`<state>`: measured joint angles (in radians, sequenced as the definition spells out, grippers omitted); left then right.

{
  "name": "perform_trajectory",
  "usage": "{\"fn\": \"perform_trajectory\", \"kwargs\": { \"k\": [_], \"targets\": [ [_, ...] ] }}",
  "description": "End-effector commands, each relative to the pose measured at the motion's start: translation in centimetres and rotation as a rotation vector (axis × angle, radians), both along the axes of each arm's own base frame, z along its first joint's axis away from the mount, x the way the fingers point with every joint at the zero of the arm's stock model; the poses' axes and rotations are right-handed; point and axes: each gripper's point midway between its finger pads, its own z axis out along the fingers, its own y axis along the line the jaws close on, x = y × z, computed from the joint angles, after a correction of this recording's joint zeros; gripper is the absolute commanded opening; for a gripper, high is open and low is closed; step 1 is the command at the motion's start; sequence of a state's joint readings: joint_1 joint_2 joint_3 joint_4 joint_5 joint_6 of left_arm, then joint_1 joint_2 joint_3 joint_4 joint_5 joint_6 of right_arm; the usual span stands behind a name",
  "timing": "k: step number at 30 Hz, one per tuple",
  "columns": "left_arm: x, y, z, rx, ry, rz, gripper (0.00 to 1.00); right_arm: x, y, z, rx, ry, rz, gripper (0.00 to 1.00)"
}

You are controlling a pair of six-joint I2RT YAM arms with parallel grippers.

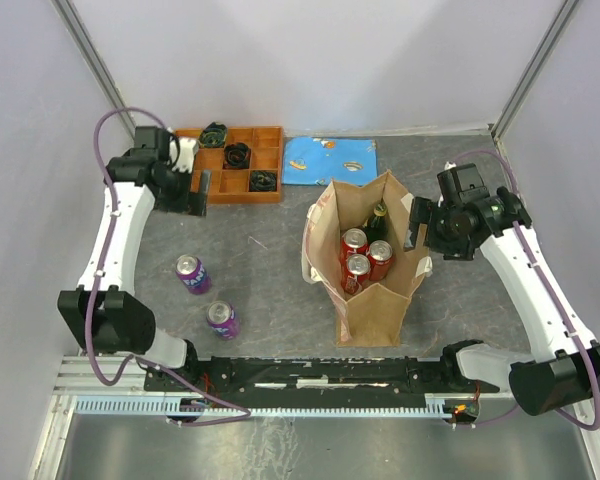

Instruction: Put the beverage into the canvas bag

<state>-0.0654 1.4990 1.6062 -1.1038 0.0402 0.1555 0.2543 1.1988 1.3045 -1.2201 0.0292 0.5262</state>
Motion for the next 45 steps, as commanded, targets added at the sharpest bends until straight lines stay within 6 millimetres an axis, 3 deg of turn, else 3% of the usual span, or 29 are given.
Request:
{"fn": "perform_trajectory", "kwargs": {
  "k": [1,6,14,20,24,28,30,32,35,36,39,40,42,45],
  "targets": [
    [-4.7,2.1,-4.0,0.002,0.141,-0.034,0.99,0.5,0.3,0.4,0.023,-0.048,0.005,0.99],
    [-6.8,1.9,-6.8,-0.023,0.217,-0.069,0.99,-0.1,0.1,0.1,0.018,-0.043,0.004,0.99],
    [-8.2,2.2,-11.5,-0.007,0.274,-0.063,1.0,-0.4,0.1,0.0,0.018,-0.037,0.007,0.99],
    [-9.8,2.9,-13.1,0.036,0.312,-0.069,0.9,-0.7,-0.3,0.3,0.005,-0.04,0.006,0.99],
    [-10.7,3.1,-13.8,0.049,0.352,-0.077,0.77,-0.8,-0.2,0.2,0.01,-0.036,0.008,0.99],
    [-10.7,3.4,-13.2,0.068,0.336,-0.084,0.41,-0.6,-0.1,0.3,0.013,-0.035,0.009,0.99],
    [-9.3,3.5,-11.4,0.075,0.279,-0.086,0.22,-0.6,-0.1,0.4,0.013,-0.038,0.009,0.99],
    [-6.8,2.8,-8.1,0.054,0.199,-0.085,0.06,-0.6,-0.1,0.5,0.011,-0.043,0.007,0.99],
    [-1.9,-0.8,-0.8,-0.011,0.02,-0.118,0.03,-0.3,-0.2,1.1,0.011,-0.061,0.003,0.99],
    [0.3,-2.8,3.8,-0.042,-0.099,-0.136,0.03,-0.2,-0.2,1.4,0.01,-0.067,0.001,0.99],
    [3.5,-9.7,13.1,-0.153,-0.326,-0.253,0.03,0.1,-0.4,1.9,0.0,-0.083,-0.007,0.99],
    [4.4,-12.2,14.9,-0.192,-0.37,-0.295,0.03,0.1,-0.5,2.0,-0.002,-0.085,-0.01,0.99],
    [4.4,-17.5,18.8,-0.27,-0.466,-0.412,0.03,0.2,-0.6,2.4,-0.004,-0.099,-0.018,0.99],
    [2.0,-24.5,20.7,-0.348,-0.509,-0.6,0.03,0.0,-1.2,3.5,-0.02,-0.128,-0.049,0.99]
  ]
}}
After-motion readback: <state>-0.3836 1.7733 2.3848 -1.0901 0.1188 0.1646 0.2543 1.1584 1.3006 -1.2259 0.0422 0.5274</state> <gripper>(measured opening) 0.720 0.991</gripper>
